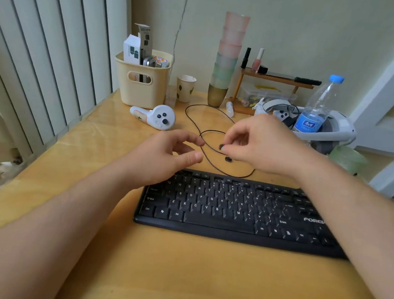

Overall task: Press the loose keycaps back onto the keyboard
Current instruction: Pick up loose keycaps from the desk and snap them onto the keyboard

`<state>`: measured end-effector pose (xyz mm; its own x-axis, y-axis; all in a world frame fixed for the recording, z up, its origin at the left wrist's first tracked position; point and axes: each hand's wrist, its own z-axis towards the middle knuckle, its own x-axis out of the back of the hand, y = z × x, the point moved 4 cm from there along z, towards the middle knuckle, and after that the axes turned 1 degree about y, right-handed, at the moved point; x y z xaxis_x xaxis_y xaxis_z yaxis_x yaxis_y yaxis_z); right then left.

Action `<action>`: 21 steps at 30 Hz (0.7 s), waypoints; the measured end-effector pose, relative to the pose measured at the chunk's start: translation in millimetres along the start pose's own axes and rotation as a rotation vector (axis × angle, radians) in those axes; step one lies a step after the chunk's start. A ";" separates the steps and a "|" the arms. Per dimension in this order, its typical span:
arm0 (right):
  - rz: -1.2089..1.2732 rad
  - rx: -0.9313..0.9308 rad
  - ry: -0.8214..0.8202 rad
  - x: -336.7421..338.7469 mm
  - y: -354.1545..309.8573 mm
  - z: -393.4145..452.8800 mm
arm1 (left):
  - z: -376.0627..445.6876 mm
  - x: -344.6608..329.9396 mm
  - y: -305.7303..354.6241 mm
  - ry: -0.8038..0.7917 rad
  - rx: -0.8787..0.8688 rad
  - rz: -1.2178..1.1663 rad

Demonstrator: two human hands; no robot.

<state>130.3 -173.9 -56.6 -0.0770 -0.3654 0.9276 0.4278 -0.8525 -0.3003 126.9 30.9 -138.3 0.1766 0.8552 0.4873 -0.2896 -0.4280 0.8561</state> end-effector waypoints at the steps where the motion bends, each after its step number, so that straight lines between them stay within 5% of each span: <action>1: 0.099 -0.085 -0.049 0.3 12.4 2.2 | 0.4 3.2 -2.8 0.036 -0.002 0.107; 5: 0.240 -0.298 -0.276 -26.6 48.5 -1.2 | 1.5 6.6 -5.0 0.124 -0.013 0.312; 21: 0.295 -0.294 -0.339 -52.9 37.3 2.7 | 3.7 3.6 -6.6 0.145 -0.048 0.332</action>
<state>152.8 -185.4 -116.3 0.3244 -0.5060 0.7992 0.1128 -0.8182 -0.5638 132.9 35.7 -141.6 -0.0686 0.7056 0.7053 -0.3532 -0.6784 0.6443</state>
